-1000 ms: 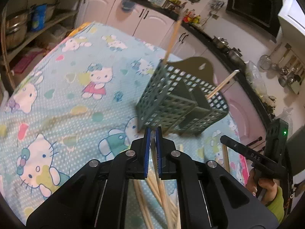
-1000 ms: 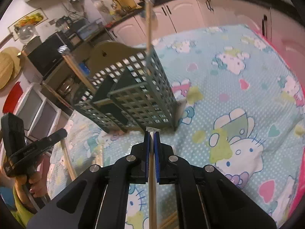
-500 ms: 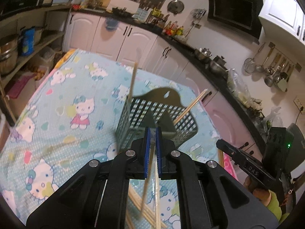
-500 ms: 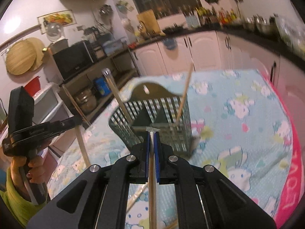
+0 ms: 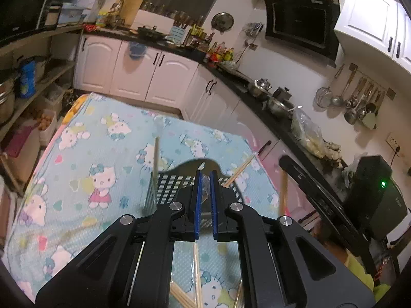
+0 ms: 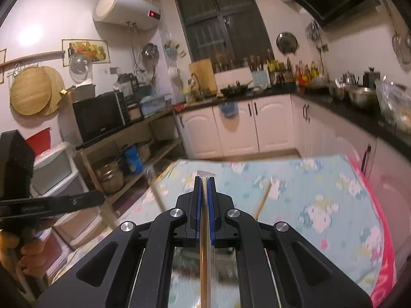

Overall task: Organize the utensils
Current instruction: 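Lift both held chopsticks and carry them above the green caddy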

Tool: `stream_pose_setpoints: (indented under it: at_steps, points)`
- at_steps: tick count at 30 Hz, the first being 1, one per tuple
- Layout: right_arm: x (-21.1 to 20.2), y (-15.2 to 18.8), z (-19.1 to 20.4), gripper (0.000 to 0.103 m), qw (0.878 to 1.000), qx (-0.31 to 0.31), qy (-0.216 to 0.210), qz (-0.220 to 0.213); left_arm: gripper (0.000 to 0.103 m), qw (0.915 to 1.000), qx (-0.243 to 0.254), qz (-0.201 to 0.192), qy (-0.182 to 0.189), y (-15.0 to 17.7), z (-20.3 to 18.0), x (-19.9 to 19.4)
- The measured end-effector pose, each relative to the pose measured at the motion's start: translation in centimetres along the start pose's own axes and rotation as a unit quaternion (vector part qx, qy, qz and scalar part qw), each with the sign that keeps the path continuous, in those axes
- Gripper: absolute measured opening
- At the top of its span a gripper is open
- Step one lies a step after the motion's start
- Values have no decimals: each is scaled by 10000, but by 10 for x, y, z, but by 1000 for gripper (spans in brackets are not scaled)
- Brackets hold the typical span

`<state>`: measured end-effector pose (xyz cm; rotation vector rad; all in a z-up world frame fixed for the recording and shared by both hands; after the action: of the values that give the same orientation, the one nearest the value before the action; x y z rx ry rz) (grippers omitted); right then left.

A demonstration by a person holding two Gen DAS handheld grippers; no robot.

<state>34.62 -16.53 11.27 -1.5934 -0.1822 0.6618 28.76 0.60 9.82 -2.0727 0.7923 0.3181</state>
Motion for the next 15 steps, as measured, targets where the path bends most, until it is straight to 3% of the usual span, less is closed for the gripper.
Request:
stream_pose_setpoints:
  at_steps: [6, 15]
  points:
    - [27, -32, -8, 5, 9992, -181, 249, -254, 2, 9998, 112, -7, 185, -21, -20, -2]
    - [71, -60, -14, 5, 9959, -550, 522, -493, 2, 9987, 283, -328, 259, -62, -40, -8]
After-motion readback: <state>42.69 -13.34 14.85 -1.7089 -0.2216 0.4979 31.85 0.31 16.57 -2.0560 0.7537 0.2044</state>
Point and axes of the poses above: each gripper's, at about its wrist camera, not at the fingertips, and x roughly the way its jaws point, z to its left, y to its underside, the point moved 10 cm from there along x, roughly the way its jaws point, and after that the axes turned 14 degrees about -x, right-handed, at the moved point
